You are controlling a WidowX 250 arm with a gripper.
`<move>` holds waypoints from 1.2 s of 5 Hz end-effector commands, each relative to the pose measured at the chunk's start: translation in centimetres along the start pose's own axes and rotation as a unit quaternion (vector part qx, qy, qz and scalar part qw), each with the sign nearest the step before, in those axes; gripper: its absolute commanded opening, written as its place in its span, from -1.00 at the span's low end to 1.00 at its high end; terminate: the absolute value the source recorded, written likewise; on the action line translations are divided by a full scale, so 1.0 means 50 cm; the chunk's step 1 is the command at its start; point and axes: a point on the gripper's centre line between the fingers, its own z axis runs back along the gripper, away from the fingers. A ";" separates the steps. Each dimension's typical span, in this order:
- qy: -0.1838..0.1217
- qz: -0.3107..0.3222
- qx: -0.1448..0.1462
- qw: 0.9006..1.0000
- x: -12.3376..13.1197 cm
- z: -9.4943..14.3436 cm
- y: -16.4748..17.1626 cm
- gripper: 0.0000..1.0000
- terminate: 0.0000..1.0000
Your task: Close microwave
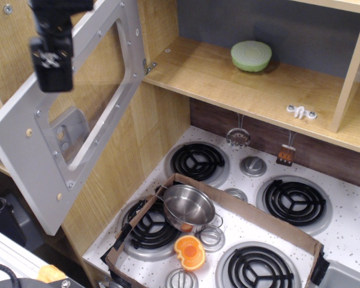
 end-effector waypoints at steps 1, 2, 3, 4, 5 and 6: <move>0.022 -0.033 0.052 0.998 -0.050 0.057 0.024 1.00 -1.00; 0.038 -0.066 0.066 0.995 -0.070 0.035 0.028 1.00 -1.00; 0.068 -0.085 0.075 0.991 -0.086 0.015 0.031 1.00 -1.00; 0.097 -0.086 0.073 0.989 -0.095 0.005 0.034 1.00 -1.00; 0.116 -0.084 0.087 0.986 -0.104 -0.002 0.032 1.00 -1.00; 0.093 -0.076 0.076 0.990 -0.103 -0.033 0.031 1.00 -1.00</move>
